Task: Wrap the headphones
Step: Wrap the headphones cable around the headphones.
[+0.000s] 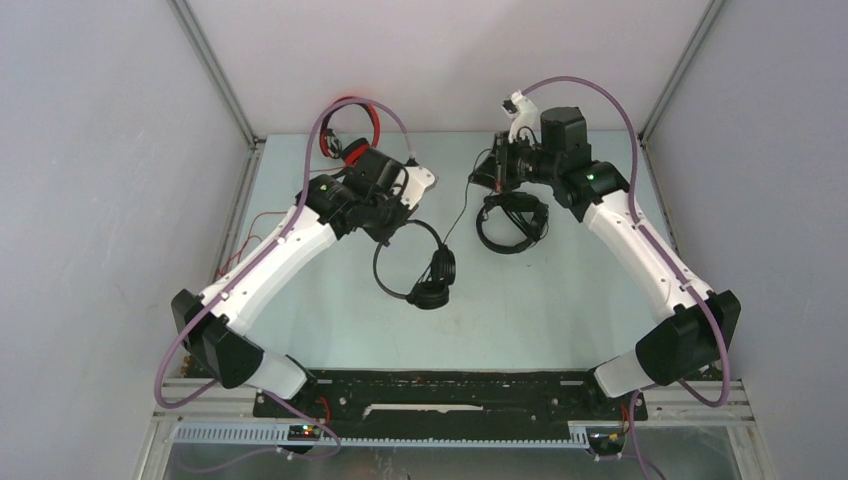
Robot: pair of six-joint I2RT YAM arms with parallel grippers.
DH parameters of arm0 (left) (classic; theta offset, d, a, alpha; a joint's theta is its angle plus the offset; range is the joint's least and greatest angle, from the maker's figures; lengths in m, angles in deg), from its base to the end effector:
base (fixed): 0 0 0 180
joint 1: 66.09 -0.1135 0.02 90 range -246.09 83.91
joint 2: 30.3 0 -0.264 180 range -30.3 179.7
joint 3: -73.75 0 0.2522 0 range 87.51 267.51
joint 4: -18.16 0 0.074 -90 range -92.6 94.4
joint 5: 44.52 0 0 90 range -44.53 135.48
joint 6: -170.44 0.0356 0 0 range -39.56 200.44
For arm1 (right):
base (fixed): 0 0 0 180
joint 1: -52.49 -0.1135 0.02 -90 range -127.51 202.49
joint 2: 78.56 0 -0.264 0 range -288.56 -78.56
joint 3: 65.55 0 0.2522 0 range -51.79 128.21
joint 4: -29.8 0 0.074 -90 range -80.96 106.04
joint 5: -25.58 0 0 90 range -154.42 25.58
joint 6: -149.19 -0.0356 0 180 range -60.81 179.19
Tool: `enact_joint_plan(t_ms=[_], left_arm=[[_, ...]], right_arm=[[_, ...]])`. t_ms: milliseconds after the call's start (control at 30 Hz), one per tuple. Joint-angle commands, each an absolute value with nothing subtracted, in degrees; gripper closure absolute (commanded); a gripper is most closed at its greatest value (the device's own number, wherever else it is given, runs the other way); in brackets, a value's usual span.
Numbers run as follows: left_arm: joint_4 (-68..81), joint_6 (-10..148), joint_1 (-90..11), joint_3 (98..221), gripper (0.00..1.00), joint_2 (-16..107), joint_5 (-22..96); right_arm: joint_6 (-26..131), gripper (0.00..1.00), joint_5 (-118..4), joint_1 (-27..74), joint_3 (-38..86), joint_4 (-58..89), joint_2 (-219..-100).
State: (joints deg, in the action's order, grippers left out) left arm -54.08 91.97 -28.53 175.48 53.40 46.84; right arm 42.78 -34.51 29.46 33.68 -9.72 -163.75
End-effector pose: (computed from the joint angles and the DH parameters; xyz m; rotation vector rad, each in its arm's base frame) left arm 0.2343 -0.1791 0.3651 1.0395 2.2995 -0.1543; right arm 0.3034 0.1482 0.3926 -0.4647 2.0321 0.9546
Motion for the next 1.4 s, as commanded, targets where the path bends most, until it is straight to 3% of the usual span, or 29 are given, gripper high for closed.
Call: enact_joint_plan(t_ms=[0,200,633,1367], left_arm=[[-51.6,90.1,-28.2,178.2,1.0,56.0,52.4],[-53.9,82.9,-31.7,184.8,1.0,61.2,54.1],[-48.9,68.6,-37.8,185.3,1.0,62.0,55.7],[-34.4,49.8,-44.0,175.2,1.0,51.5,49.4]], right_arm=[[39.4,1.0,-30.3,26.5,37.2,-7.7,-162.7],[36.4,1.0,-28.4,22.3,34.5,-5.3,-160.0],[31.7,1.0,-27.4,11.2,25.7,-2.2,-159.1],[40.8,1.0,-46.4,5.9,22.3,-3.5,-162.2]])
